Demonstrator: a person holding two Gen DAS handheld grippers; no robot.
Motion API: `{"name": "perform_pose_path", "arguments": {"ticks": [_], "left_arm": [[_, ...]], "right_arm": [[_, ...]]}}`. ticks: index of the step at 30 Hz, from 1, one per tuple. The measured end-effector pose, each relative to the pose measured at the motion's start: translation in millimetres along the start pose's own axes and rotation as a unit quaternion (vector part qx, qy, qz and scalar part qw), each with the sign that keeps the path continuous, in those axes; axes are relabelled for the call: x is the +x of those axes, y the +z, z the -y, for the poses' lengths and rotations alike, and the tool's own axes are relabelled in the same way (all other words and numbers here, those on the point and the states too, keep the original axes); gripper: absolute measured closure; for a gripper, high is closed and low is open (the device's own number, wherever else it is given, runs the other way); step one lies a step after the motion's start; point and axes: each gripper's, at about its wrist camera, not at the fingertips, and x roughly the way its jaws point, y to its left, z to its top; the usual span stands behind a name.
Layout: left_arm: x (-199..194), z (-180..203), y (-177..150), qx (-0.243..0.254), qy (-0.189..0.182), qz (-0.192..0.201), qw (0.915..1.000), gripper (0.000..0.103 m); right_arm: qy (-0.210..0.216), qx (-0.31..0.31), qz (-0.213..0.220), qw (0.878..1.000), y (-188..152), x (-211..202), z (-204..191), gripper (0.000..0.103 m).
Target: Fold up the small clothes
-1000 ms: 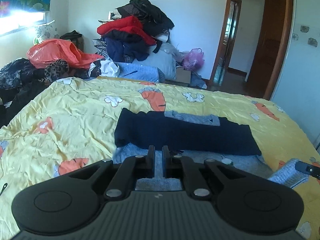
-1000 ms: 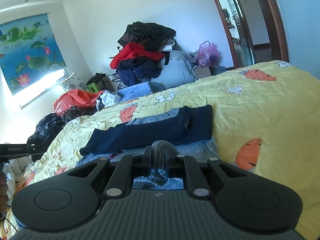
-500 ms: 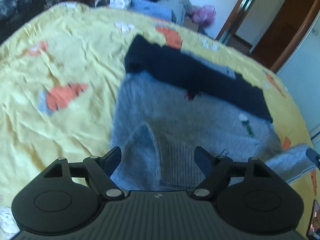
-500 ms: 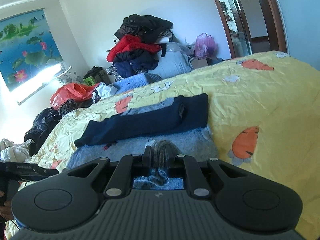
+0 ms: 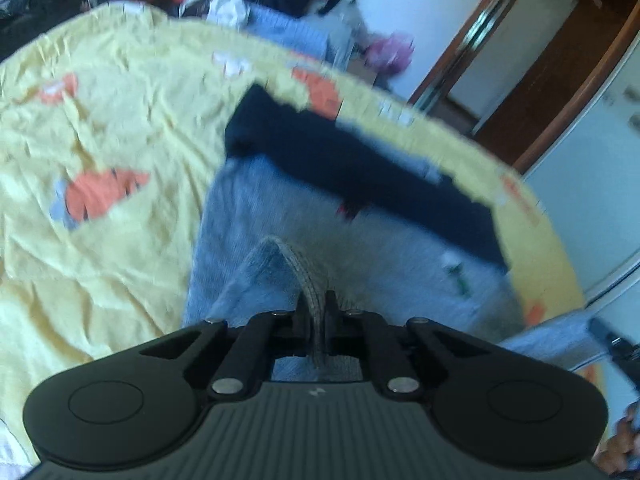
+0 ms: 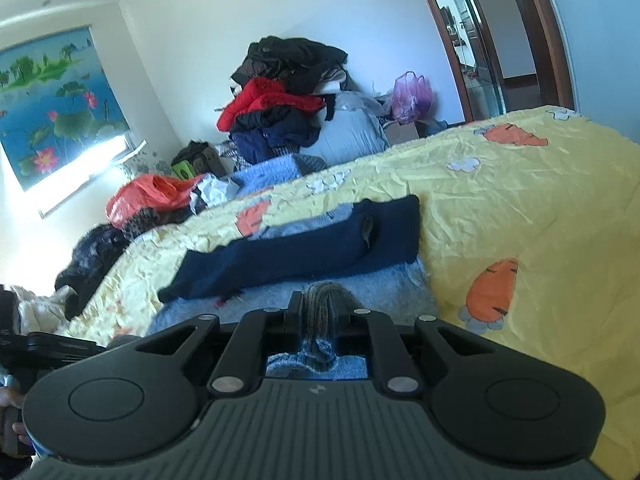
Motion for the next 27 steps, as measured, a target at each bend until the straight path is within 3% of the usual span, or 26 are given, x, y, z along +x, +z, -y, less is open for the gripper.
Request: {"name": "perform_pose_path", "arguments": {"ticks": [5,9,18,27], "left_arm": [[-27.9,12.4,27.0,-0.001,-0.011,0.049,0.9987,0.098],[-33.6,26.6,40.9,0.016,0.014,0.080,0.9965,0.098],[-18.9,46.4,52.2,0.043,0.075,0.104,0.9908,0.098],[-22.0,64.8,67.7,0.079,0.099,0.138,0.9822,0.098]], "right_arm": [[-0.003,0.006,0.015,1.000,9.6,3.0,-2.8,0.082],[-0.003,0.014,0.025,1.000,15.8,6.6,-1.9,0.082],[-0.008,0.020,0.031,0.999,26.8,18.2,-1.4,0.082],[-0.014,0.028,0.047,0.998,40.7,26.8,2.4,0.082]]}}
